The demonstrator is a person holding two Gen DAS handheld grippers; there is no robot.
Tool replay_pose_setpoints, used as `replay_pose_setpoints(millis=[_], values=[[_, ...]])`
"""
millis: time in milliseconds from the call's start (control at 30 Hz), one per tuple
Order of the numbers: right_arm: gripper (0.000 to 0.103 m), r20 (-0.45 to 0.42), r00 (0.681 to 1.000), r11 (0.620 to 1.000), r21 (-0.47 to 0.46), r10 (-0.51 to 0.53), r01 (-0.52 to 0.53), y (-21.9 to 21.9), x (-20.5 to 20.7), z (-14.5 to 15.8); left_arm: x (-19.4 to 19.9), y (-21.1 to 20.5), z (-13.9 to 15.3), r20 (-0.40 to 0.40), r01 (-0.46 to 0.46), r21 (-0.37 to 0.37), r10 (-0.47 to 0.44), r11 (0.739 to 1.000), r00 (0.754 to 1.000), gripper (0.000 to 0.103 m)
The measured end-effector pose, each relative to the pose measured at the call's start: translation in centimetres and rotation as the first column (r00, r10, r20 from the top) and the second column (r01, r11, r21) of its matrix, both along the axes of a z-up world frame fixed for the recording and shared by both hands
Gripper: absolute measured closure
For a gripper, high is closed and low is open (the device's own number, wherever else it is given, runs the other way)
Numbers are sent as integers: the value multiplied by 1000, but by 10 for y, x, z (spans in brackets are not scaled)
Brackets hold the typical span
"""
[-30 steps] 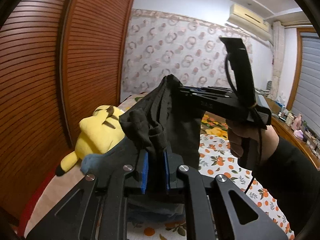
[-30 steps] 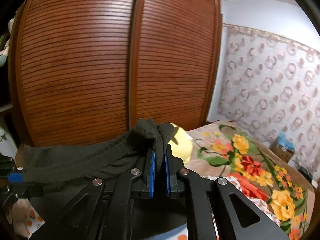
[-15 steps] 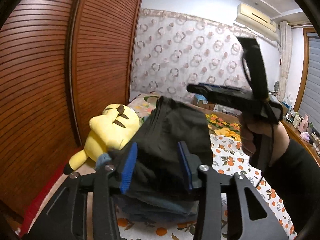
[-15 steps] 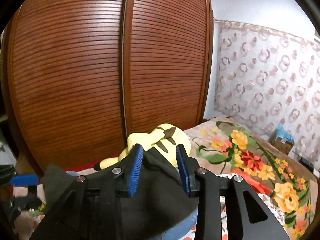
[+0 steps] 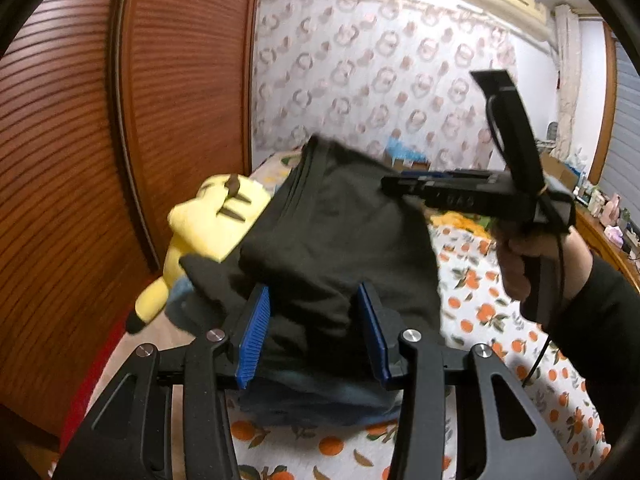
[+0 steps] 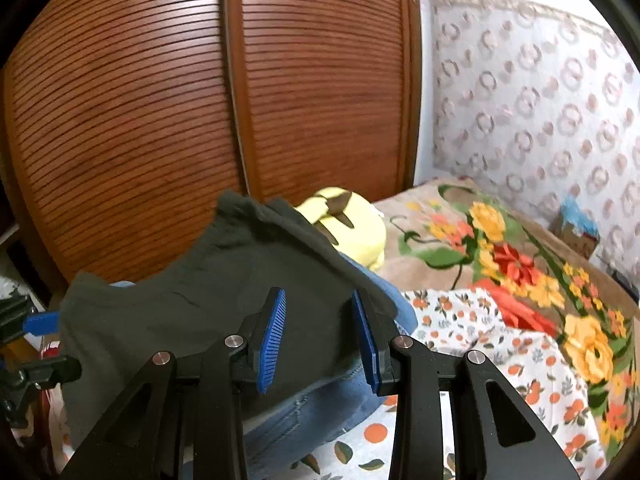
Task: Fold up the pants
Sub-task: 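Lower the black pants onto the jeans stack with both grippers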
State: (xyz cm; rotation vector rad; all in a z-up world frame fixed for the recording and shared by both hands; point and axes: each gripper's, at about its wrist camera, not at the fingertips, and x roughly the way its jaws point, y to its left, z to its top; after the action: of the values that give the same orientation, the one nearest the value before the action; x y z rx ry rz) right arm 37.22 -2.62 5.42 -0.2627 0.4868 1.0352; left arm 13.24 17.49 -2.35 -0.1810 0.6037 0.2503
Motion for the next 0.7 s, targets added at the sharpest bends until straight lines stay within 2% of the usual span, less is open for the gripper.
replay_pose_setpoints(millis=[233,533,633,700], values=[[67,-19,999,999,27,-32,32,0,-10,7,-5,-4,0,-9,11,11,-11,1000,1000,57],[67,10,998,996,63,-67,66,-30,-65,6,-18,-17,8,-4,50,48,-50,998,999,54],[67,18,996,994,67,-86,84,-42,-85,7,-24,-24,10,5,71,53,-71,996,997,42],[67,23,995,993,74,-97,95,-49,-96,8,-29,-29,11,17,86,58,-87,995,996,29]])
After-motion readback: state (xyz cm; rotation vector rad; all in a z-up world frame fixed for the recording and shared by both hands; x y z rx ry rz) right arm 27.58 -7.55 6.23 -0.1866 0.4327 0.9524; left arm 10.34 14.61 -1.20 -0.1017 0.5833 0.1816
